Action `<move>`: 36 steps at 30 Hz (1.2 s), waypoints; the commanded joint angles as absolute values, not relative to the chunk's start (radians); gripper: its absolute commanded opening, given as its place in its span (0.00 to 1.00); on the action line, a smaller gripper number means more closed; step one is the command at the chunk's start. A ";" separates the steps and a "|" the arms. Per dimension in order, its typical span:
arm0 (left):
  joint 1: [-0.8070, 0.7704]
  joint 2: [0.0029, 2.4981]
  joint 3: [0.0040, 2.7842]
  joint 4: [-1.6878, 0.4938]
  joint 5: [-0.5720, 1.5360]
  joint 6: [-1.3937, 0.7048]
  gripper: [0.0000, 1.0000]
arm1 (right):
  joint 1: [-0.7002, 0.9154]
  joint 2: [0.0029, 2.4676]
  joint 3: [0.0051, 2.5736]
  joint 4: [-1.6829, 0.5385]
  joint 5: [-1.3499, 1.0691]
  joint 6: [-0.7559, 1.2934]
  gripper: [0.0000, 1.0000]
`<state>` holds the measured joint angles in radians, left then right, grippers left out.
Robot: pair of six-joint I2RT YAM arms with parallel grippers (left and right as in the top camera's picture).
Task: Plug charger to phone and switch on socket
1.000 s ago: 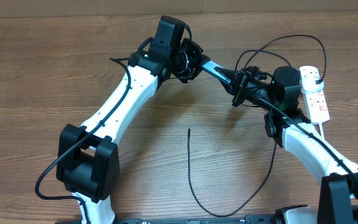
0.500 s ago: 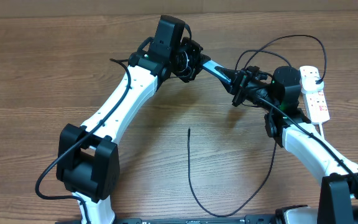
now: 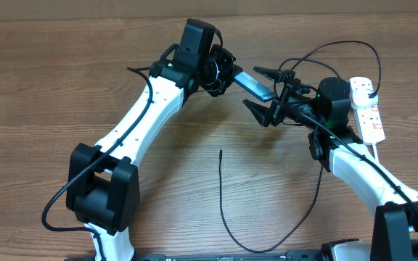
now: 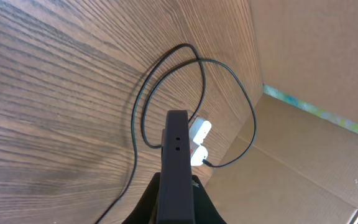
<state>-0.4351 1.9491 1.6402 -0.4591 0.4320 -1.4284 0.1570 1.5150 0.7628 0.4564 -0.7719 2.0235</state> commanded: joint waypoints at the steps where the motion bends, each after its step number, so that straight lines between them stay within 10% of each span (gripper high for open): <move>1: -0.406 1.954 1.642 -0.467 0.435 -1.369 0.04 | 0.156 1.509 0.779 0.463 -0.779 2.140 1.00; 27: -0.017 1.954 1.642 -0.776 1.307 -0.389 0.04 | 0.156 1.508 0.779 0.242 -0.892 0.983 1.00; 36: 0.014 1.954 1.642 -0.755 1.354 -0.284 0.04 | 0.178 1.502 0.973 -0.359 -0.580 0.603 1.00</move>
<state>-0.0109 1.9491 1.6363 -0.7765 1.2613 -0.3576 0.1596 1.5139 0.8616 -0.2340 -0.7635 0.8116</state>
